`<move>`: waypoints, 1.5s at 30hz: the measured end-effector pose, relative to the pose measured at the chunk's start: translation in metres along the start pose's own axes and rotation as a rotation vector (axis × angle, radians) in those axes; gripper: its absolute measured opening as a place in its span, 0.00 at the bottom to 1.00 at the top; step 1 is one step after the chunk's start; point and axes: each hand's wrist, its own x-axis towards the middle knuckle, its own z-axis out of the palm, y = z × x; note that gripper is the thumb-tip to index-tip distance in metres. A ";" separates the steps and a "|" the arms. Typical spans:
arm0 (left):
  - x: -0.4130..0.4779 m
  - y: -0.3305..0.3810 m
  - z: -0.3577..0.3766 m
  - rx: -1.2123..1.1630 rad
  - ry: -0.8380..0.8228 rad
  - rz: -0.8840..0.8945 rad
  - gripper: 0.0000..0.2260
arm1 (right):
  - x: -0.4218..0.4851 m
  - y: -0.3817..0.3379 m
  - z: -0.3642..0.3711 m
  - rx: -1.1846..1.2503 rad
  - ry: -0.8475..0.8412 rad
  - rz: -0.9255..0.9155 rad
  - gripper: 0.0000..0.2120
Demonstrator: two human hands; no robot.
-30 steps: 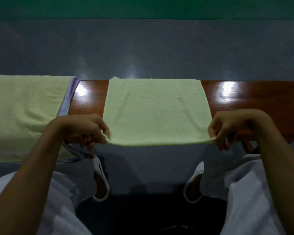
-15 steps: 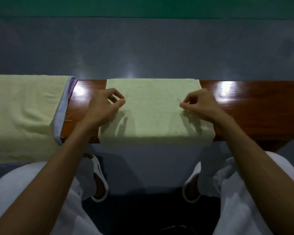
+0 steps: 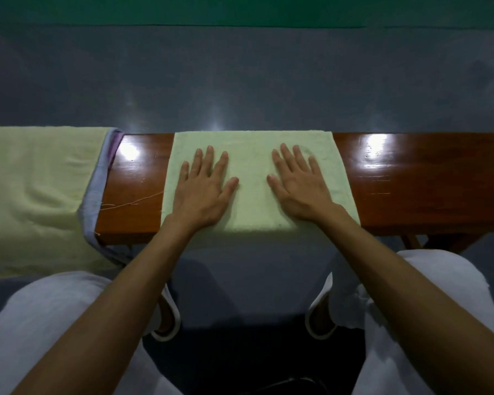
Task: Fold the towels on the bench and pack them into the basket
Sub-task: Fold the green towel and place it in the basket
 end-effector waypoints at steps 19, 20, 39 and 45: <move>-0.043 -0.014 -0.031 -0.007 0.099 -0.061 0.31 | -0.035 0.037 -0.004 0.009 0.013 0.191 0.35; -0.042 -0.014 -0.032 -0.044 0.143 -0.064 0.28 | -0.036 0.036 -0.004 0.017 0.017 0.189 0.34; -0.023 -0.023 -0.032 -0.265 0.347 -0.443 0.11 | -0.024 0.058 -0.037 0.264 0.340 0.570 0.13; -0.026 -0.025 -0.037 -0.416 0.352 -0.398 0.08 | -0.026 0.053 -0.043 0.369 0.361 0.541 0.07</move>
